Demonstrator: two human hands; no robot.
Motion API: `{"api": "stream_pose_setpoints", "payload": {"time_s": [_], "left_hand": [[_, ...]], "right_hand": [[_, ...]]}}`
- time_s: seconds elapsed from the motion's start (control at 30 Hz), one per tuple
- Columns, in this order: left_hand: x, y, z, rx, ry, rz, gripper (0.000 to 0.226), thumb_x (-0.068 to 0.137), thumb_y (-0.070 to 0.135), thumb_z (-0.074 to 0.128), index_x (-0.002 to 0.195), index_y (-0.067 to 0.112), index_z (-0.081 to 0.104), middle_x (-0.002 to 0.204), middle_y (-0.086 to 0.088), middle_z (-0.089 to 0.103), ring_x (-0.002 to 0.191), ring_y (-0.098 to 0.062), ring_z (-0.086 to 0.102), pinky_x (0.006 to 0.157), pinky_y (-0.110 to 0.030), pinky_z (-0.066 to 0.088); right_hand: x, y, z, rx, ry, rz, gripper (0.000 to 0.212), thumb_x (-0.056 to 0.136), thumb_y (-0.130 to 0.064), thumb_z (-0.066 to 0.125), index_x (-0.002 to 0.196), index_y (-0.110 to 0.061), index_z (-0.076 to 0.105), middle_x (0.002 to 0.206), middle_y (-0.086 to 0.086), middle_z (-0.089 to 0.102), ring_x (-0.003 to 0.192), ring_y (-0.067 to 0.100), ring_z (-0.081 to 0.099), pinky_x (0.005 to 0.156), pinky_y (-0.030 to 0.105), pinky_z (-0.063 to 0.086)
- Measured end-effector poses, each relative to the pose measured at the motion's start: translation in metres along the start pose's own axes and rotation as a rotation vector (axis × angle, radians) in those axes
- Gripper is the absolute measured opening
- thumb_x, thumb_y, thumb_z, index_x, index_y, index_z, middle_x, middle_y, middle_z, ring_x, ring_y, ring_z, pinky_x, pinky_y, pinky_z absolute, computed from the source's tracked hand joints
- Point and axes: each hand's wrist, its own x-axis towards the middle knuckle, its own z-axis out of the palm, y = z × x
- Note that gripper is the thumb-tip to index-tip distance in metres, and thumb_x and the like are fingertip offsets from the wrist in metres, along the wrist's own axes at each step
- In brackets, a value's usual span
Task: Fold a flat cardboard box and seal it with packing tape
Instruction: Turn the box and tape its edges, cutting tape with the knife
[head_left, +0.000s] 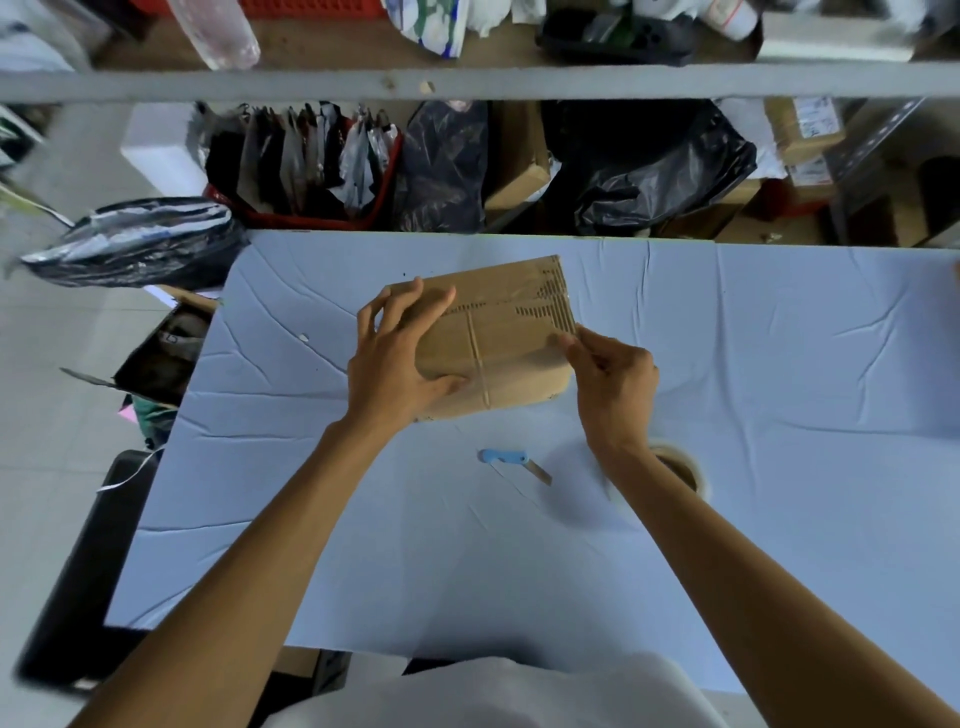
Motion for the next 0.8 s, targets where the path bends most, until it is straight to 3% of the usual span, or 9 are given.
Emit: {"api": "stream_pose_setpoints", "payload": {"time_s": [0.1, 0.17, 0.2, 0.27, 0.37, 0.5, 0.6, 0.7, 0.8], "left_hand": [[-0.002, -0.007, 0.0, -0.212, 0.057, -0.009, 0.098, 0.057, 0.046, 0.085, 0.142, 0.034, 0.038, 0.149, 0.009, 0.032, 0.135, -0.015, 0.027, 0.106, -0.039, 0.038], [-0.004, -0.01, -0.002, -0.314, 0.037, -0.037, 0.103, 0.056, 0.046, 0.086, 0.144, 0.035, 0.033, 0.152, 0.01, 0.025, 0.137, -0.011, 0.023, 0.108, -0.042, 0.036], [-0.005, -0.01, -0.002, -0.346, 0.003, -0.048, 0.107, 0.056, 0.046, 0.087, 0.146, 0.035, 0.03, 0.155, 0.011, 0.018, 0.138, -0.01, 0.018, 0.108, -0.045, 0.037], [-0.008, -0.011, -0.002, -0.389, -0.059, -0.064, 0.112, 0.056, 0.041, 0.089, 0.148, 0.032, 0.026, 0.157, 0.012, 0.007, 0.141, -0.01, 0.01, 0.109, -0.05, 0.037], [-0.006, -0.012, -0.004, -0.42, -0.098, -0.072, 0.107, 0.056, 0.041, 0.087, 0.145, 0.034, 0.029, 0.154, 0.007, 0.012, 0.139, -0.013, 0.013, 0.107, -0.044, 0.039], [0.005, -0.007, -0.009, -0.34, -0.065, -0.041, 0.101, 0.052, 0.045, 0.09, 0.138, 0.029, 0.039, 0.131, -0.001, 0.03, 0.122, -0.018, 0.032, 0.096, -0.032, 0.042], [0.008, 0.007, -0.004, -0.321, -0.019, -0.041, 0.106, 0.047, 0.042, 0.092, 0.136, 0.02, 0.039, 0.126, -0.009, 0.032, 0.117, -0.021, 0.039, 0.093, -0.031, 0.045], [0.005, 0.024, 0.006, -0.318, -0.015, -0.074, 0.11, 0.046, 0.047, 0.091, 0.137, 0.017, 0.036, 0.127, -0.011, 0.029, 0.117, -0.025, 0.036, 0.094, -0.031, 0.041], [0.0, 0.032, 0.011, -0.307, -0.085, -0.055, 0.103, 0.053, 0.066, 0.079, 0.136, 0.025, 0.035, 0.129, -0.004, 0.033, 0.115, -0.023, 0.032, 0.094, -0.031, 0.033]], "right_hand": [[0.004, -0.003, -0.003, 0.023, 0.016, 0.017, 0.031, 0.085, -0.023, 0.068, 0.087, 0.008, 0.064, 0.076, 0.034, 0.062, 0.055, 0.029, 0.045, 0.054, 0.035, 0.039], [0.011, -0.003, -0.005, 0.022, 0.058, 0.039, 0.016, 0.083, -0.022, 0.069, 0.085, -0.007, 0.07, 0.086, 0.032, 0.064, 0.079, 0.043, 0.064, 0.069, 0.052, 0.053], [0.015, -0.003, -0.006, 0.025, 0.063, 0.06, 0.005, 0.082, -0.021, 0.07, 0.082, -0.017, 0.073, 0.089, 0.029, 0.066, 0.086, 0.045, 0.062, 0.077, 0.057, 0.051], [0.023, -0.003, -0.008, 0.044, 0.071, 0.11, 0.01, 0.08, -0.018, 0.071, 0.084, -0.025, 0.077, 0.087, 0.014, 0.075, 0.086, 0.033, 0.068, 0.083, 0.052, 0.053], [0.032, 0.001, -0.01, 0.096, 0.071, 0.177, 0.02, 0.079, -0.016, 0.073, 0.099, -0.013, 0.077, 0.08, -0.01, 0.074, 0.081, 0.004, 0.069, 0.088, 0.036, 0.056], [0.04, 0.0, -0.007, 0.061, 0.105, 0.179, 0.026, 0.08, -0.023, 0.074, 0.102, -0.01, 0.074, 0.085, 0.005, 0.074, 0.079, 0.011, 0.065, 0.079, 0.04, 0.055], [0.044, -0.003, -0.002, 0.003, 0.146, 0.243, 0.048, 0.076, -0.031, 0.078, 0.115, -0.01, 0.058, 0.101, 0.004, 0.064, 0.091, 0.023, 0.064, 0.071, 0.028, 0.048], [0.037, -0.003, 0.005, -0.023, 0.053, 0.231, 0.042, 0.077, -0.031, 0.077, 0.104, -0.014, 0.049, 0.104, 0.003, 0.061, 0.09, 0.023, 0.062, 0.06, 0.019, 0.042], [0.032, 0.0, 0.009, 0.005, -0.097, 0.142, 0.047, 0.077, -0.033, 0.077, 0.111, -0.021, 0.047, 0.115, -0.004, 0.058, 0.103, 0.016, 0.059, 0.075, 0.022, 0.049]]}}
